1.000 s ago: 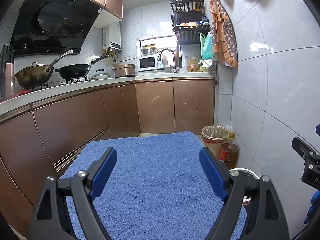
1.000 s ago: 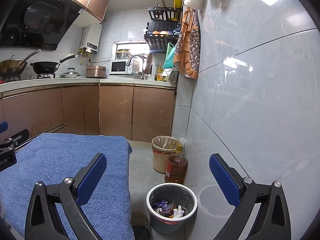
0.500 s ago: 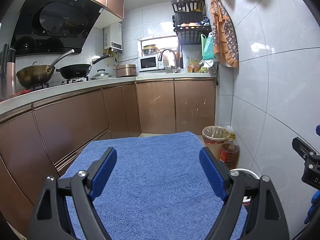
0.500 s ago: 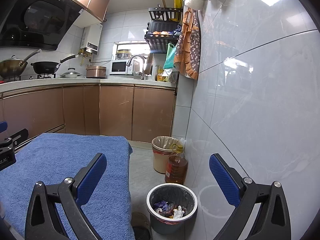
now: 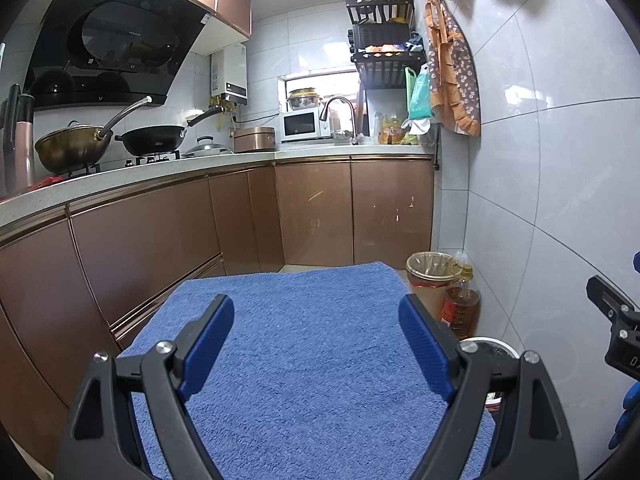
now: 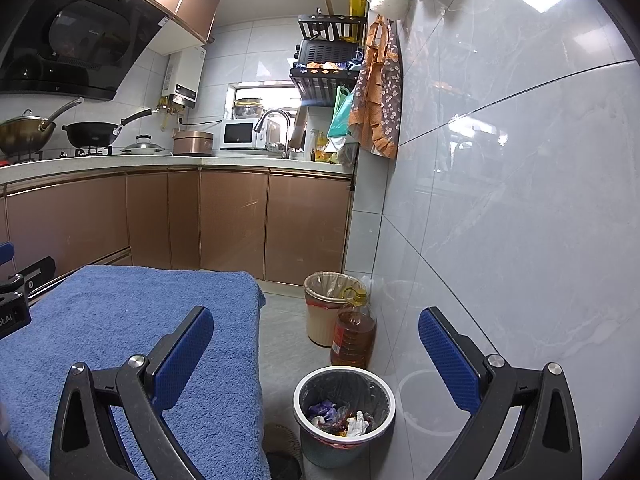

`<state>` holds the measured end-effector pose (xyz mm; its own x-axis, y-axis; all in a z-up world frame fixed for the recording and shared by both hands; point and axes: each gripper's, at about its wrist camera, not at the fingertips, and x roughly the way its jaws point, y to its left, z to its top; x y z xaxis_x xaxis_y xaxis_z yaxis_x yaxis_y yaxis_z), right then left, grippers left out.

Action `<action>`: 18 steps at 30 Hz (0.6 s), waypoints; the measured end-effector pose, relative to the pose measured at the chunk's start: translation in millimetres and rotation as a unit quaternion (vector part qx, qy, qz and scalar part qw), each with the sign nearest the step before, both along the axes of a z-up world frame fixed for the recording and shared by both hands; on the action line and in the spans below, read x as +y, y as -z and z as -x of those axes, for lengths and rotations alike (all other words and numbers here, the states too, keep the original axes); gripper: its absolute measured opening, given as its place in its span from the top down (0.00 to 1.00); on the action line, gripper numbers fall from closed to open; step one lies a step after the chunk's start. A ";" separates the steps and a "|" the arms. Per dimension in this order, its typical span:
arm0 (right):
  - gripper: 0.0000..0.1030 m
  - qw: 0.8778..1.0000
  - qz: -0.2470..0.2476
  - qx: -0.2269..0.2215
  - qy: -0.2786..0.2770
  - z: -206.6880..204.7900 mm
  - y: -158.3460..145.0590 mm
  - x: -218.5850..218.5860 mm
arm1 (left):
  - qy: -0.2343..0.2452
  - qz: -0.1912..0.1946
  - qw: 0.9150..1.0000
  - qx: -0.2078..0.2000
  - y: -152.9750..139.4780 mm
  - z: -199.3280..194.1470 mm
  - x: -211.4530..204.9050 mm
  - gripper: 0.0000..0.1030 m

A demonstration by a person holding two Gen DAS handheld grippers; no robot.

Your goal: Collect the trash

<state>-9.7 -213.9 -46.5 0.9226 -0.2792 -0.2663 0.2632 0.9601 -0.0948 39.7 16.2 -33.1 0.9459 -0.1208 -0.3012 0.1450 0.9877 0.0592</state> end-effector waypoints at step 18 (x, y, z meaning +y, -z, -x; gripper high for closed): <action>0.00 1.000 -0.002 0.002 -0.001 -1.7 0.8 -3.2 | -0.001 0.000 1.000 0.000 2.0 -0.5 1.6 0.19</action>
